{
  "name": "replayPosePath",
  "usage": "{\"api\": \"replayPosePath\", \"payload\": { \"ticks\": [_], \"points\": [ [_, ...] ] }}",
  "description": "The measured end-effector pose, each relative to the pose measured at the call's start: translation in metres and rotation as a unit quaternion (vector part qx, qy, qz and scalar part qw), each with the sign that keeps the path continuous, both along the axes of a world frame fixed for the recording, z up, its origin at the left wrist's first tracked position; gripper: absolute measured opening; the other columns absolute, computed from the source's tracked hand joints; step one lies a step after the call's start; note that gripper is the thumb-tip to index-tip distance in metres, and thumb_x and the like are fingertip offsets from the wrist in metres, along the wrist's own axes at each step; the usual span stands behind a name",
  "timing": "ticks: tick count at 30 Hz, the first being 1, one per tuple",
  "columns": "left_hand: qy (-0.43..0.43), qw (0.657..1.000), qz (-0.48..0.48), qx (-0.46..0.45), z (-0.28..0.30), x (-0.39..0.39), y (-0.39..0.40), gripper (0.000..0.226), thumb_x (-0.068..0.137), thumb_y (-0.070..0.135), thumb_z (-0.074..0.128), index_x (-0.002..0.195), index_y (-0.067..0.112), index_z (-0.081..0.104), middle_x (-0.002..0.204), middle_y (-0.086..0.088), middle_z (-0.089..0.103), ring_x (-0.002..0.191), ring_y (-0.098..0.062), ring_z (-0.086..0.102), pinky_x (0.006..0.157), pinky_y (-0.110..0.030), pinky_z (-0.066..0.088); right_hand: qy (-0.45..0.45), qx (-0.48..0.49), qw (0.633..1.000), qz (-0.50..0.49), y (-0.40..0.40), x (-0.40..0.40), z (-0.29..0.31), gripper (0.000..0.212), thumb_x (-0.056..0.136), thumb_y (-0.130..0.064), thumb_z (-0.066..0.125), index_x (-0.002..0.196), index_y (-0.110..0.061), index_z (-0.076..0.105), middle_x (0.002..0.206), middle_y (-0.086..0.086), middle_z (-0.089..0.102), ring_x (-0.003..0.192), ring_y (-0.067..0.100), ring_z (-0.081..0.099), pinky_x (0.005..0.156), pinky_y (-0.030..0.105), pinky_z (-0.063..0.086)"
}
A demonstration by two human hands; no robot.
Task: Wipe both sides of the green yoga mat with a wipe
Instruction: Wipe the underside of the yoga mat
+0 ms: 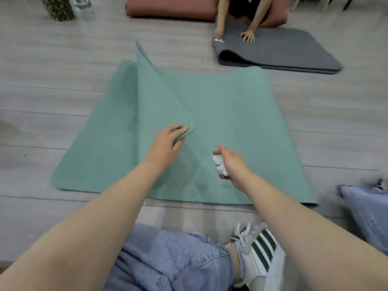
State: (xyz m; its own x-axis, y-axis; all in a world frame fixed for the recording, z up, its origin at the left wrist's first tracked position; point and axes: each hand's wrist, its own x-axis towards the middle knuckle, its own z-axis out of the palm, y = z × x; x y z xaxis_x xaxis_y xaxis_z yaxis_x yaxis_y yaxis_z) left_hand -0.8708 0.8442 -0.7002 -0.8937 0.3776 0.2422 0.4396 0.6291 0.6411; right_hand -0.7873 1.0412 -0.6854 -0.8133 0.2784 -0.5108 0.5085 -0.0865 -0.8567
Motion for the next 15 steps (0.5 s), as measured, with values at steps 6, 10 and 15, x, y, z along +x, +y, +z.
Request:
{"api": "replayPosePath", "payload": {
  "ticks": [6, 10, 15],
  "points": [
    [0.025, 0.987, -0.158, -0.025, 0.044, 0.047, 0.143, 0.036, 0.097, 0.015, 0.053, 0.132, 0.011, 0.062, 0.137, -0.008, 0.059, 0.125, -0.026, 0.055, 0.107, -0.031, 0.038, 0.039, 0.153, 0.987, 0.023, 0.097, 0.002, 0.065, 0.041, 0.090, -0.053, 0.052, 0.072, -0.016, 0.055, 0.064, 0.004, 0.056, 0.052, 0.018, 0.045, 0.050, 0.022, 0.036],
    [0.024, 0.974, -0.215, -0.067, 0.065, 0.077, 0.232, 0.042, 0.092, 0.013, 0.063, 0.133, 0.006, 0.058, 0.140, -0.011, 0.056, 0.129, -0.027, 0.050, 0.108, -0.024, 0.029, 0.046, 0.207, 0.977, 0.000, 0.182, 0.030, 0.076, 0.027, 0.090, -0.026, 0.055, 0.066, -0.014, 0.051, 0.057, 0.007, 0.047, 0.049, 0.021, 0.042, 0.047, 0.022, 0.032],
    [0.073, 0.954, -0.129, -0.259, 0.074, 0.115, 0.320, 0.071, 0.081, 0.043, 0.071, 0.140, 0.020, 0.039, 0.156, -0.003, 0.029, 0.149, -0.027, 0.017, 0.119, -0.051, 0.017, 0.055, 0.376, 0.925, -0.015, 0.299, 0.082, 0.104, 0.021, 0.091, -0.025, 0.048, 0.077, -0.014, 0.057, 0.073, 0.010, 0.055, 0.070, 0.024, 0.051, 0.061, 0.028, 0.038]
  ]
}}
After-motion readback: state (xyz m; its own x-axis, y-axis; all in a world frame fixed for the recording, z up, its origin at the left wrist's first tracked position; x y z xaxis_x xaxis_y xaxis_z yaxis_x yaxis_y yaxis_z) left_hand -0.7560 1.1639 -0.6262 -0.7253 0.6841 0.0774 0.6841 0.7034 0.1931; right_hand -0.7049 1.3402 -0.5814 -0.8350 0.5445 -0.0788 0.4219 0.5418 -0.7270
